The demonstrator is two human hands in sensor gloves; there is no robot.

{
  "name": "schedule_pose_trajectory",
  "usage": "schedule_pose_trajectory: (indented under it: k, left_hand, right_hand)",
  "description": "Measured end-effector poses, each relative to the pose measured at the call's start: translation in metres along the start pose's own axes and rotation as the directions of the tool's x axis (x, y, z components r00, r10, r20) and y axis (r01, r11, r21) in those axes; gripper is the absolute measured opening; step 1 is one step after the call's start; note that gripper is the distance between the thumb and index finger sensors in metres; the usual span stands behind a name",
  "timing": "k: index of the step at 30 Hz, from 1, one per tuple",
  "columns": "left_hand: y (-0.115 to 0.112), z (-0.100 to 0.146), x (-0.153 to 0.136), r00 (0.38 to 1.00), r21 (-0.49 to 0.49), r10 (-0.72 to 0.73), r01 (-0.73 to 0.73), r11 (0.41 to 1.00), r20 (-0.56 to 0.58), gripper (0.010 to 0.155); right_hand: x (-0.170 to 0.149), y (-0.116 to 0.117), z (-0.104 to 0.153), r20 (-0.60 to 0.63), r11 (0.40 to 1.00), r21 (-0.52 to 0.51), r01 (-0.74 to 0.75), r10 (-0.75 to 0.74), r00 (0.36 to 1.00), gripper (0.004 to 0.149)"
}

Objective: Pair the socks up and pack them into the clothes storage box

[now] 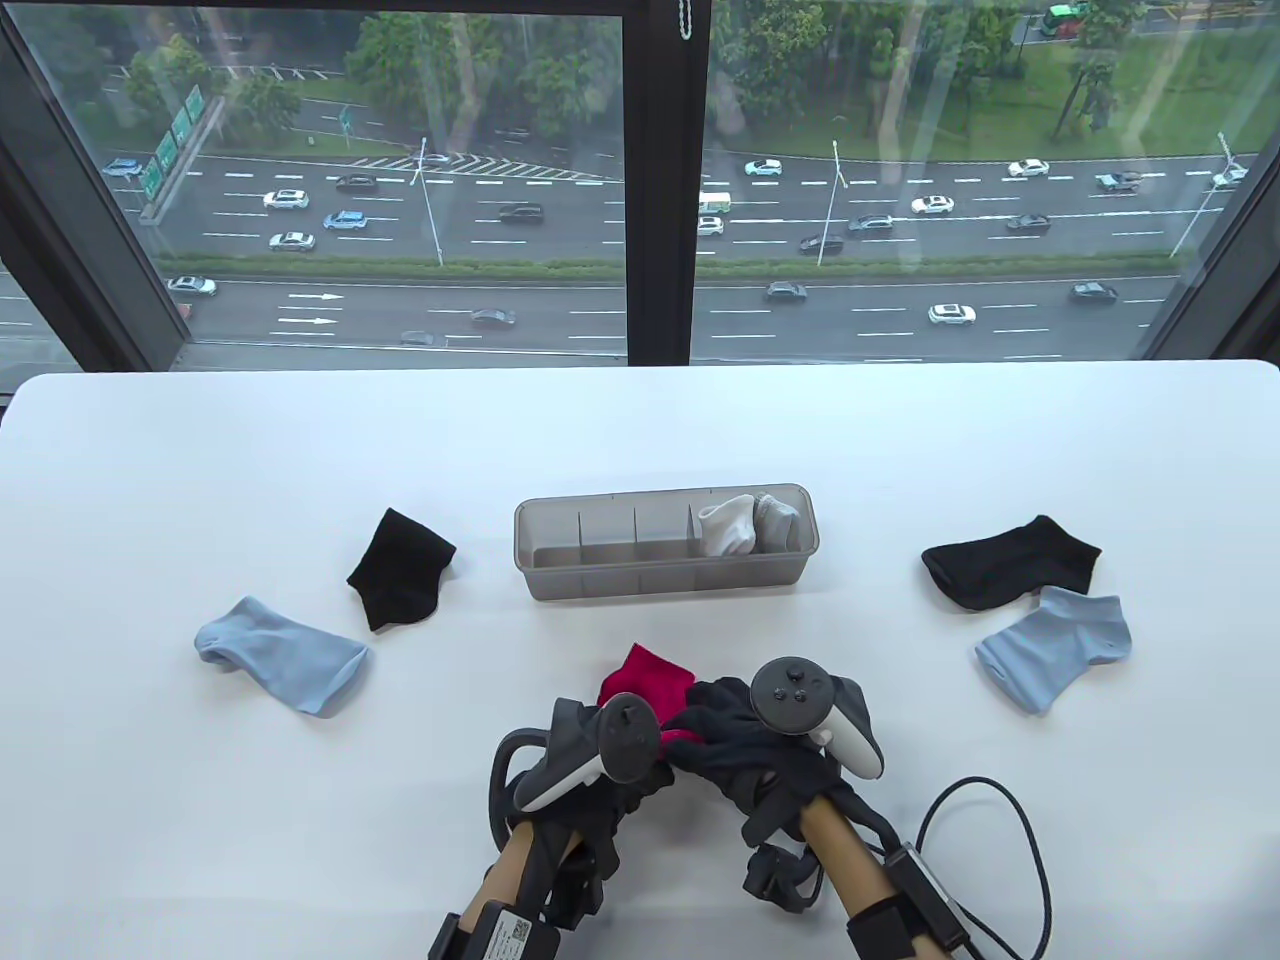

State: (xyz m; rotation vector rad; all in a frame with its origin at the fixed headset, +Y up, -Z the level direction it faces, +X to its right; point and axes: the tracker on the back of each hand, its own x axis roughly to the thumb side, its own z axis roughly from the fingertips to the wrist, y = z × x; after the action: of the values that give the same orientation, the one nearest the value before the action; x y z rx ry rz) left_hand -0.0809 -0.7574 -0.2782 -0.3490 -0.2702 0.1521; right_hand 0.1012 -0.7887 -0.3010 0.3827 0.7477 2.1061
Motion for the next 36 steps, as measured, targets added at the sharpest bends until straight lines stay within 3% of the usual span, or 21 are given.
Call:
schedule_pose_trajectory:
  k: [4, 7, 10, 13, 15, 16, 20, 21, 23, 25, 28, 32, 34, 36]
  left_hand:
    - [-0.0001, 0.0008, -0.0005, 1.0, 0.034, -0.006, 0.006, 0.999, 0.003, 0.055]
    - [0.0014, 0.001, -0.001, 1.0, 0.038, 0.006, -0.006, 0.999, 0.001, 0.046]
    - [0.0009, 0.0012, -0.0021, 1.0, 0.004, 0.003, -0.003, 1.0, 0.0, 0.045]
    - [-0.0004, 0.0011, -0.0014, 1.0, -0.036, 0.003, -0.003, 0.999, 0.0, 0.047]
    - [-0.0003, 0.001, -0.0005, 1.0, -0.011, -0.005, 0.005, 1.0, 0.001, 0.051]
    - [0.0005, 0.0016, -0.0009, 1.0, -0.004, -0.008, 0.008, 1.0, -0.001, 0.062]
    - [0.0036, 0.0025, -0.002, 1.0, 0.044, 0.023, -0.023, 0.999, 0.011, 0.05]
    - [0.0035, 0.0024, -0.0026, 1.0, 0.038, 0.022, -0.023, 0.999, 0.006, 0.049]
    - [0.0031, 0.0027, -0.0037, 1.0, 0.023, 0.028, -0.028, 0.999, 0.003, 0.049]
    - [0.0018, 0.002, -0.0036, 1.0, -0.002, 0.03, -0.03, 1.0, 0.008, 0.049]
    - [-0.0004, 0.0011, -0.0011, 1.0, -0.049, 0.007, -0.007, 0.999, 0.013, 0.051]
    - [-0.0021, 0.0001, 0.0009, 0.999, -0.038, -0.034, 0.033, 0.999, -0.007, 0.051]
    - [-0.0019, 0.0007, 0.0016, 0.999, -0.016, -0.037, 0.037, 0.999, 0.003, 0.064]
    - [-0.0015, 0.0007, 0.0011, 0.999, 0.006, -0.04, 0.04, 0.999, -0.003, 0.056]
  right_hand:
    - [-0.0015, -0.0005, -0.0007, -0.008, 1.0, 0.002, 0.027, -0.027, 1.0, 0.045]
    - [-0.0007, 0.0004, -0.0003, -0.014, 0.999, -0.003, 0.04, -0.04, 0.999, 0.047]
    - [-0.0006, 0.0013, 0.0003, -0.009, 0.999, -0.032, -0.001, 0.001, 1.0, 0.062]
    - [-0.001, -0.0003, 0.0004, -0.011, 0.999, -0.028, 0.03, -0.031, 0.999, 0.047]
    - [-0.0016, -0.0016, 0.0003, -0.014, 0.998, -0.018, 0.052, -0.052, 0.999, 0.044]
    - [-0.002, -0.0017, 0.0001, -0.021, 0.998, -0.018, 0.054, -0.054, 0.998, 0.044]
    - [-0.0023, -0.0014, 0.0001, -0.029, 0.997, -0.018, 0.075, -0.075, 0.997, 0.045]
    - [-0.0015, -0.0004, 0.0009, -0.028, 0.998, -0.029, 0.064, -0.065, 0.997, 0.046]
    - [-0.0017, 0.0003, 0.0005, -0.013, 0.999, -0.019, 0.037, -0.037, 0.999, 0.063]
    - [-0.0016, -0.0005, 0.0004, -0.019, 0.999, 0.017, 0.036, -0.035, 0.999, 0.058]
    - [-0.0011, -0.001, 0.0007, -0.021, 0.999, -0.021, 0.027, -0.028, 0.999, 0.047]
    - [-0.0005, -0.0007, -0.0002, -0.03, 0.999, 0.001, 0.039, -0.039, 0.999, 0.045]
    - [-0.0009, -0.0002, -0.0001, -0.042, 0.999, -0.014, 0.042, -0.043, 0.998, 0.044]
    - [-0.0007, -0.0006, 0.0003, -0.038, 0.999, -0.022, 0.04, -0.041, 0.998, 0.045]
